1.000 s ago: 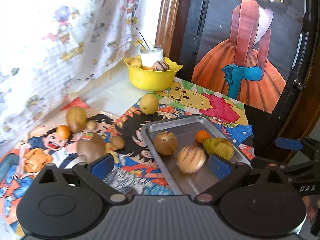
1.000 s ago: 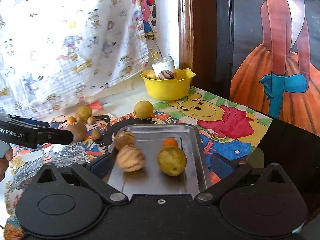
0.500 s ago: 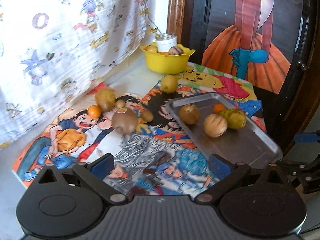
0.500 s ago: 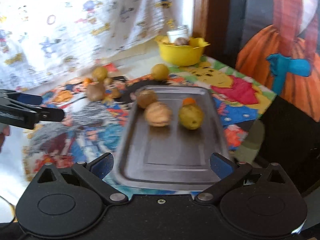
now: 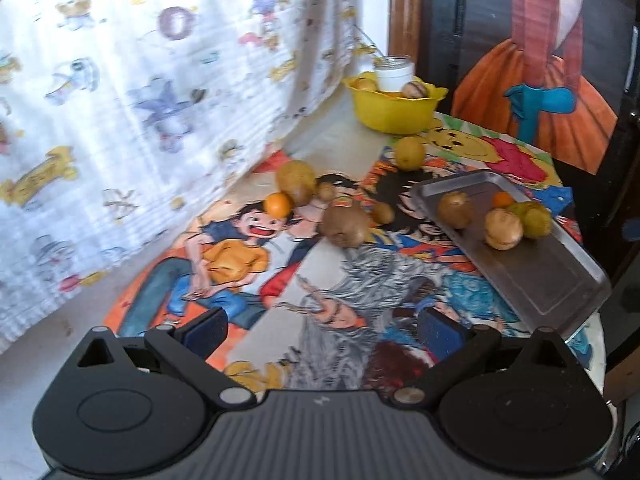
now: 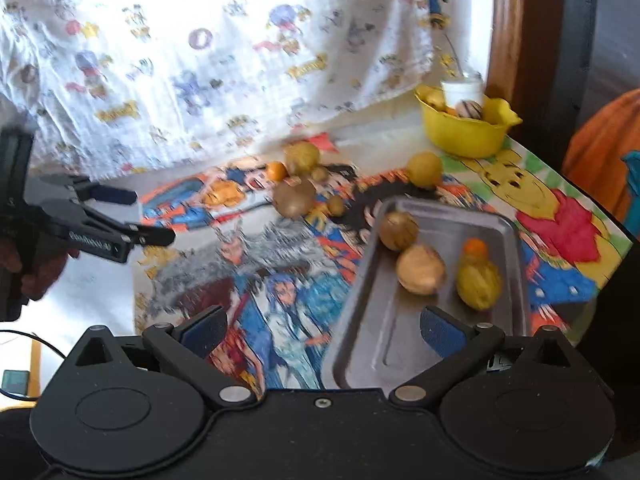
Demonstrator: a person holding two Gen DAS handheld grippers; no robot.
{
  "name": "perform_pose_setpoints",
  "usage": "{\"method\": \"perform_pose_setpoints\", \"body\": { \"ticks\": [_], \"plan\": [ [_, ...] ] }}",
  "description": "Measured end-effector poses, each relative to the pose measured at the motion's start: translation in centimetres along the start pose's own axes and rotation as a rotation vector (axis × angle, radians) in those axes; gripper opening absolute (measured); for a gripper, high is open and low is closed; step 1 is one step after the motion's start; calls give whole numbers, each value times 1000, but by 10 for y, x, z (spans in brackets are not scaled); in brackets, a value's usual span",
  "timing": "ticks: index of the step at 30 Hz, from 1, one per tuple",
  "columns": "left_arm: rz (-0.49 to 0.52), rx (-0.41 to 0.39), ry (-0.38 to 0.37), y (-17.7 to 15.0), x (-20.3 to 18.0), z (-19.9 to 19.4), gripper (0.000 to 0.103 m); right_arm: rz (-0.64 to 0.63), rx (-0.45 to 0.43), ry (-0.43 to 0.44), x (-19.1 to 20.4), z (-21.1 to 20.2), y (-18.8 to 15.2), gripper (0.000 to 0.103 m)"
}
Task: Organize fruits
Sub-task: 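Open both tools and lift them away from the tray, then grasp the large stickered kiwi with the left tool while the right tool grasps a small brown fruit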
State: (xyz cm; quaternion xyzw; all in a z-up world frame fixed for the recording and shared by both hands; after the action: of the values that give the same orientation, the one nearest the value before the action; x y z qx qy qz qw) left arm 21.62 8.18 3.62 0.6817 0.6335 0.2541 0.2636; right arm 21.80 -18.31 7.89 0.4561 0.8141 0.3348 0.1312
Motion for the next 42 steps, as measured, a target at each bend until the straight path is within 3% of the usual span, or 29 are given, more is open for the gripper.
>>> {"method": "perform_pose_setpoints", "body": {
  "ticks": [6,9,16,22,25,36,42],
  "plan": [
    [17,-41,14,2,15,1,103,-104,-84,35,1,-1,32,102],
    [48,-72,17,7,18,3,103,-222,-95,15,3,3,46,102],
    [113,-129,8,23,21,11,103,-413,-90,67,-2,20,75,102],
    [286,-231,-28,37,16,19,103,-682,-64,67,1,45,91,102],
    [375,-265,-38,42,7,26,103,-730,-37,72,-1,65,96,102],
    [507,-225,-137,52,-13,78,103,-845,65,123,-8,143,99,102],
    [548,-174,-171,58,-20,114,103,-862,115,134,-15,187,99,93]
  ]
}}
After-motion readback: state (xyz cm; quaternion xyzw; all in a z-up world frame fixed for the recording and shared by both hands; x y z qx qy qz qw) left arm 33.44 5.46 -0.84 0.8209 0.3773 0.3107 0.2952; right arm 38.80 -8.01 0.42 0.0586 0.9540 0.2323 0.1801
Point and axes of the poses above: each gripper's, at about its wrist camera, not at the fingertips, and z roughly the way its jaws point, x to its left, y to its top, the point moved 5 cm from there along z, roughly the way its jaws point, and after that the axes turned 2 degrees about x, right-handed, at the moved point
